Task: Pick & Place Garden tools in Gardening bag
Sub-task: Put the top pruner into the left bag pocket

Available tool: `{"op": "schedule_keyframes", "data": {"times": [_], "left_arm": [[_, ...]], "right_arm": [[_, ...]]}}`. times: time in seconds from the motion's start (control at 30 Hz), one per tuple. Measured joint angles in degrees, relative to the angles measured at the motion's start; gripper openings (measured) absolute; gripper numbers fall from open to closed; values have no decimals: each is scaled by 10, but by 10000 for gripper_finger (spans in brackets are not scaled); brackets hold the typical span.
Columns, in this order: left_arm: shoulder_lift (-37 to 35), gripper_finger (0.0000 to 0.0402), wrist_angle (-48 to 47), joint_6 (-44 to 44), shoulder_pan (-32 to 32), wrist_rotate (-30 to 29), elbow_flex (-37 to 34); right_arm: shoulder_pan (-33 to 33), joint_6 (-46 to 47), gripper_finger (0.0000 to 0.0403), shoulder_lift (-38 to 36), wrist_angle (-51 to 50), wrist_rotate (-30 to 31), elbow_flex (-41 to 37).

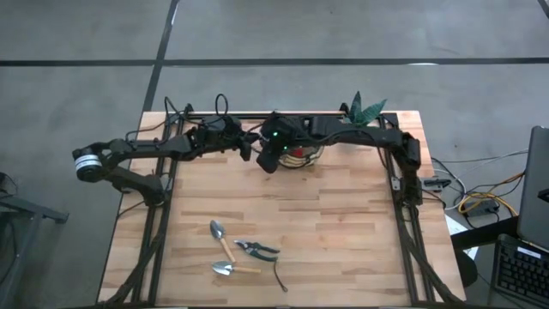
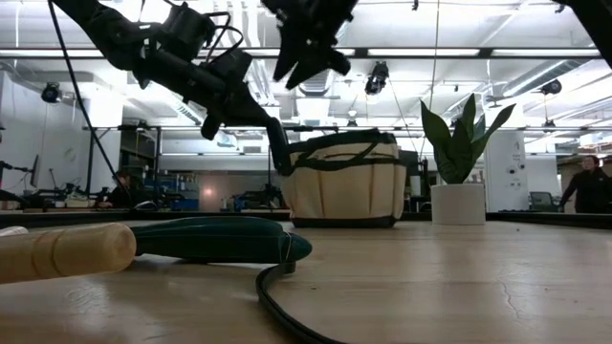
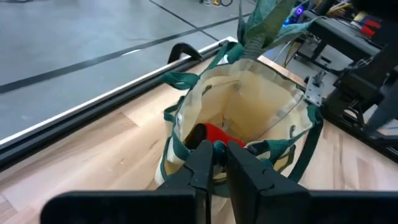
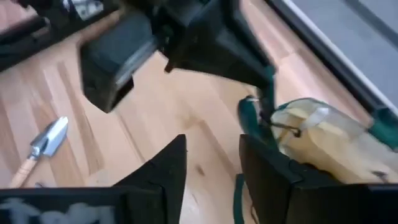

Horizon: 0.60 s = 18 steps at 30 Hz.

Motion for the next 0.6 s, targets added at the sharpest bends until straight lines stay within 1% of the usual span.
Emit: {"op": "schedule_keyframes", "data": {"times": [0.1,0.2,0.37,0.6], "left_arm": [[0,31,1,-2,0,0,0],[0,31,2,-4,0,1,-1],[0,30,4,-7,0,6,-2],[0,30,5,-12,0,12,-2]], "right_arm": [[-2,0,154,-13,-13,7,-1],[-9,-2,158,-11,-34,7,-13],[-27,-31,153,-10,-37,3,-57],[-58,-61,149,-9,-11,-27,-121]]}}
